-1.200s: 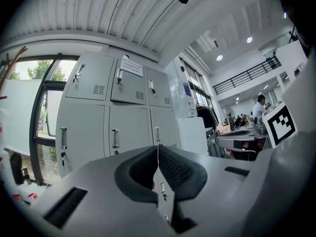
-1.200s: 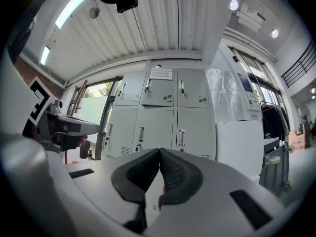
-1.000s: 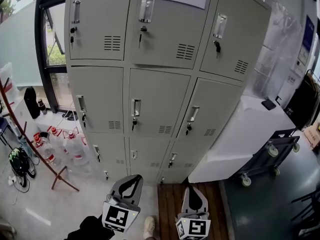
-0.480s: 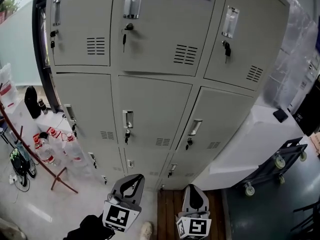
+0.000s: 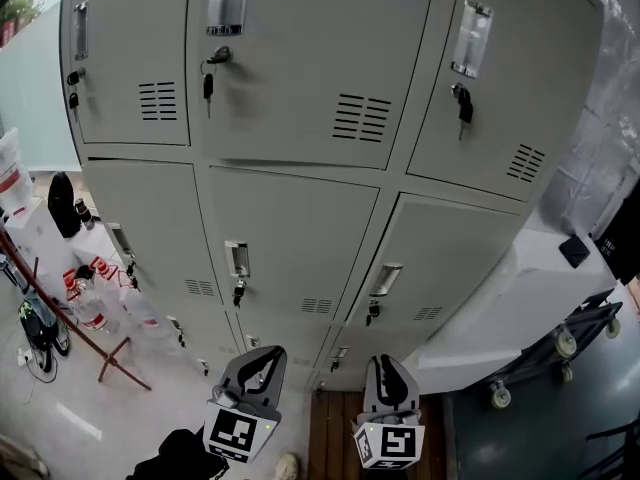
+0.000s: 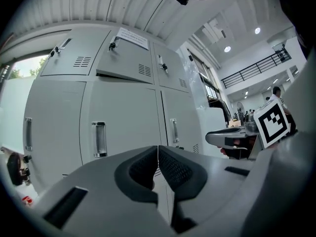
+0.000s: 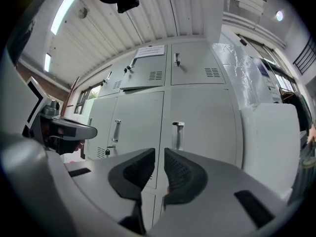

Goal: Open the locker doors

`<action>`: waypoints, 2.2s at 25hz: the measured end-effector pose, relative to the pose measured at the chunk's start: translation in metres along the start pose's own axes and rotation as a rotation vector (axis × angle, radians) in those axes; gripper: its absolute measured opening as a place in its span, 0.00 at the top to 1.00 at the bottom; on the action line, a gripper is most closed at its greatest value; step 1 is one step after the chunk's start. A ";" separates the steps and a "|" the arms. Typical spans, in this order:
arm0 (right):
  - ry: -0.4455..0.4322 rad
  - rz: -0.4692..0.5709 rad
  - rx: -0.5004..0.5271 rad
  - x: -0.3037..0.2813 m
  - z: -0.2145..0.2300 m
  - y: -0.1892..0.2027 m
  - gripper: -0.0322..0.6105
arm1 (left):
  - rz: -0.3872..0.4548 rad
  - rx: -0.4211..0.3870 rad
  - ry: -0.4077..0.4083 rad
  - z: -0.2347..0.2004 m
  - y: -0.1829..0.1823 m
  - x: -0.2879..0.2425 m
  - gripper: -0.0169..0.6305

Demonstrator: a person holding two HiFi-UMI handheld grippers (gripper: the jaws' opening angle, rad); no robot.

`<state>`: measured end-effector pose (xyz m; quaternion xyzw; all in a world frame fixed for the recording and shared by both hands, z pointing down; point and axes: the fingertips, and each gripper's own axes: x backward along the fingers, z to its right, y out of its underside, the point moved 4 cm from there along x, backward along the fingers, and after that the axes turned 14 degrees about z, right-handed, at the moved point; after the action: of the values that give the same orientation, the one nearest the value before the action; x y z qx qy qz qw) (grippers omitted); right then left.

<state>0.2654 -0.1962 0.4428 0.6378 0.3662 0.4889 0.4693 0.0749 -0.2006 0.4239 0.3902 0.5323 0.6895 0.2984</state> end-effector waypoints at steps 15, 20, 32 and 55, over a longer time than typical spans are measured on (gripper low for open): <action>-0.082 -0.014 0.061 -0.108 0.031 0.028 0.56 | -0.032 -0.001 -0.089 -0.021 0.022 -0.039 0.94; -0.091 -0.016 0.056 -0.128 0.034 0.035 0.56 | 0.008 0.000 -0.125 -0.030 0.028 -0.045 0.94; -0.085 -0.042 0.091 -0.147 0.035 0.049 0.69 | -0.027 -0.009 -0.141 -0.038 0.035 -0.049 0.94; -0.050 -0.065 0.066 -0.098 0.033 0.035 0.74 | -0.055 -0.001 -0.066 -0.014 0.018 -0.026 0.94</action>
<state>0.2724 -0.3050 0.4457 0.6527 0.3909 0.4447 0.4727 0.0763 -0.2343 0.4337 0.3980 0.5322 0.6680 0.3349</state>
